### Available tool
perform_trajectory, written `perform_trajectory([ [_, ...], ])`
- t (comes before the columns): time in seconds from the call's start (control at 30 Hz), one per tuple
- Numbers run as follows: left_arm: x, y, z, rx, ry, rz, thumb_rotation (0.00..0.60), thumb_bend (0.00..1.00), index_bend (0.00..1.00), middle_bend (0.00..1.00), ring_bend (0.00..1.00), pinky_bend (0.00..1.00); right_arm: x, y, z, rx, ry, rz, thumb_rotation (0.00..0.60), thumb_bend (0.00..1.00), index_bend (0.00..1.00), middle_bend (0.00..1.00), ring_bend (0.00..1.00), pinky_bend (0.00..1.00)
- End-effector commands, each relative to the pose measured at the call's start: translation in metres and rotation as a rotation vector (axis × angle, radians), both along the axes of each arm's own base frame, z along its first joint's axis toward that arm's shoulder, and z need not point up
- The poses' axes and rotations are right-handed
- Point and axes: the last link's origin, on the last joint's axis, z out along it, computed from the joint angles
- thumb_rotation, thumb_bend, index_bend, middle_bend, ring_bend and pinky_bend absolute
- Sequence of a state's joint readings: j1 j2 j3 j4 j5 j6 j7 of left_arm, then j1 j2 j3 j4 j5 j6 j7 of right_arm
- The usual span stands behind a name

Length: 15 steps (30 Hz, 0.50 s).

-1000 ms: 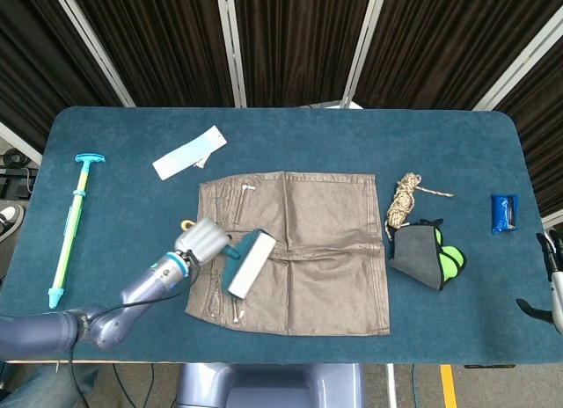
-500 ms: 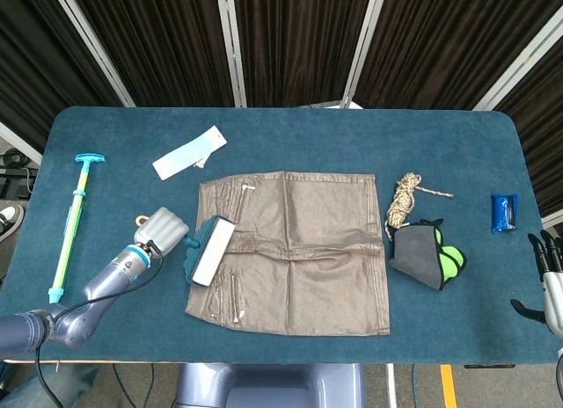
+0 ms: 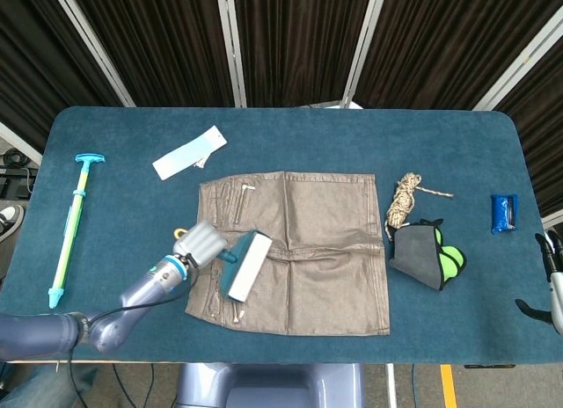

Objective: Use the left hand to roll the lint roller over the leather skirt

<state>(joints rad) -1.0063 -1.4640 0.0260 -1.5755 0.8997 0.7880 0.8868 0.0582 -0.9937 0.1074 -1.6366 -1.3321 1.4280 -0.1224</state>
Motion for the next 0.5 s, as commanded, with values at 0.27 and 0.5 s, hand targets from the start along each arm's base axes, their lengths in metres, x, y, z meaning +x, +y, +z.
perform_trajectory([
  [0.27, 0.046, -0.02, -0.045, -0.053, -0.009, -0.05, 0.6, 1.0, 0.87, 0.71, 0.5, 0.54, -0.003, 0.002, 0.005, -0.016, -0.008, -0.006, 0.6, 0.0, 0.0, 0.0, 0.0, 0.0],
  [0.5, 0.064, -0.026, -0.057, -0.06, 0.007, -0.081, 0.6, 1.0, 0.87, 0.71, 0.5, 0.55, -0.003, 0.002, 0.006, -0.019, -0.007, -0.007, 0.6, 0.0, 0.0, 0.0, 0.0, 0.0],
])
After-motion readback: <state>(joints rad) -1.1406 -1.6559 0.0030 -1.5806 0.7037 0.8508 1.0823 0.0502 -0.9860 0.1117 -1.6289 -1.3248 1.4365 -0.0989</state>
